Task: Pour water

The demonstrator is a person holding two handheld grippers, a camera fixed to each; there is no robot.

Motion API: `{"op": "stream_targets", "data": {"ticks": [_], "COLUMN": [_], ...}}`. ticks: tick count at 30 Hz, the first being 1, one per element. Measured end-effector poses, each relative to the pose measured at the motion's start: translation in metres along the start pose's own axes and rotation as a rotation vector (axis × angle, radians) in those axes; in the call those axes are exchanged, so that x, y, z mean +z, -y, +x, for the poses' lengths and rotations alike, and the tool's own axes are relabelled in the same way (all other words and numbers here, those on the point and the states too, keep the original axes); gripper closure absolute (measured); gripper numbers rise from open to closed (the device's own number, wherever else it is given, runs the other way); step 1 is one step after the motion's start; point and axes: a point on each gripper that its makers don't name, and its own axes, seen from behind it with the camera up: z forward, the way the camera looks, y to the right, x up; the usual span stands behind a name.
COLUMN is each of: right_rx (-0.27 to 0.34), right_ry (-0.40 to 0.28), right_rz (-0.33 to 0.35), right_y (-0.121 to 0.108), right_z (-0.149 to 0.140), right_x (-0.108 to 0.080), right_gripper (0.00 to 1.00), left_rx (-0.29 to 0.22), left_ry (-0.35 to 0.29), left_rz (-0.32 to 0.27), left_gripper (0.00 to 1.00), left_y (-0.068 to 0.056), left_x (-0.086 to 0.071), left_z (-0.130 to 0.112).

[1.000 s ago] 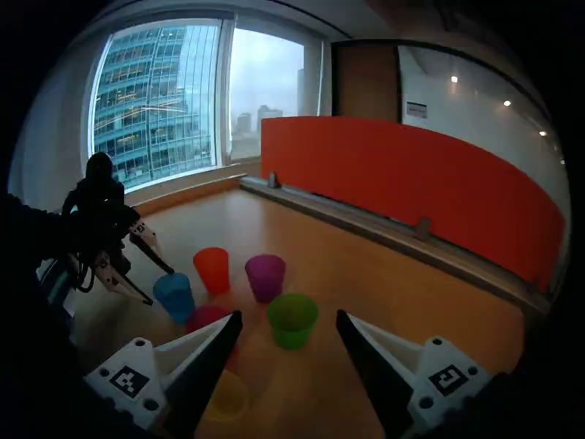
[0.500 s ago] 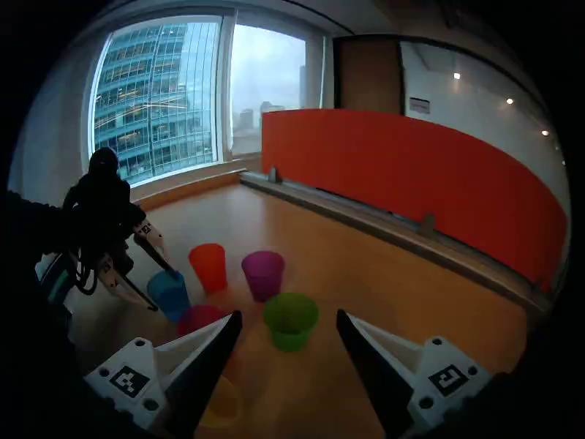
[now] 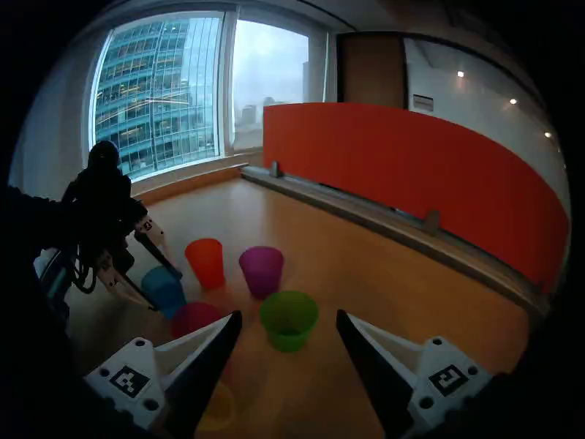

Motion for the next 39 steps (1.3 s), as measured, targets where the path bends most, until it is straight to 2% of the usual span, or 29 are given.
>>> {"op": "stream_targets", "data": {"ticks": [3, 13, 26, 39], "right_rx": [-0.001, -0.015, -0.025, -0.037], "right_ry": [0.007, 0.054, 0.133, 0.197], "right_rz": [0.003, 0.011, 0.017, 0.036], "right_y": [0.0, 0.001, -0.002, -0.006], "right_z": [-0.003, -0.018, -0.046, -0.062], "right_x": [0.003, 0.015, 0.04, 0.064], "right_gripper": [0.0, 0.0, 0.0, 0.0], "left_rx": [-0.002, 0.006, 0.005, 0.025], "left_ry": [0.003, 0.007, 0.013, 0.012], "left_rz": [-0.004, -0.009, -0.017, -0.026], "left_gripper": [0.13, 0.14, 0.13, 0.14], "left_y": [-0.001, -0.001, -0.002, -0.006], "left_x": [0.001, 0.001, 0.0, -0.001], "left_z": [0.0, 0.0, -0.003, -0.004]}}
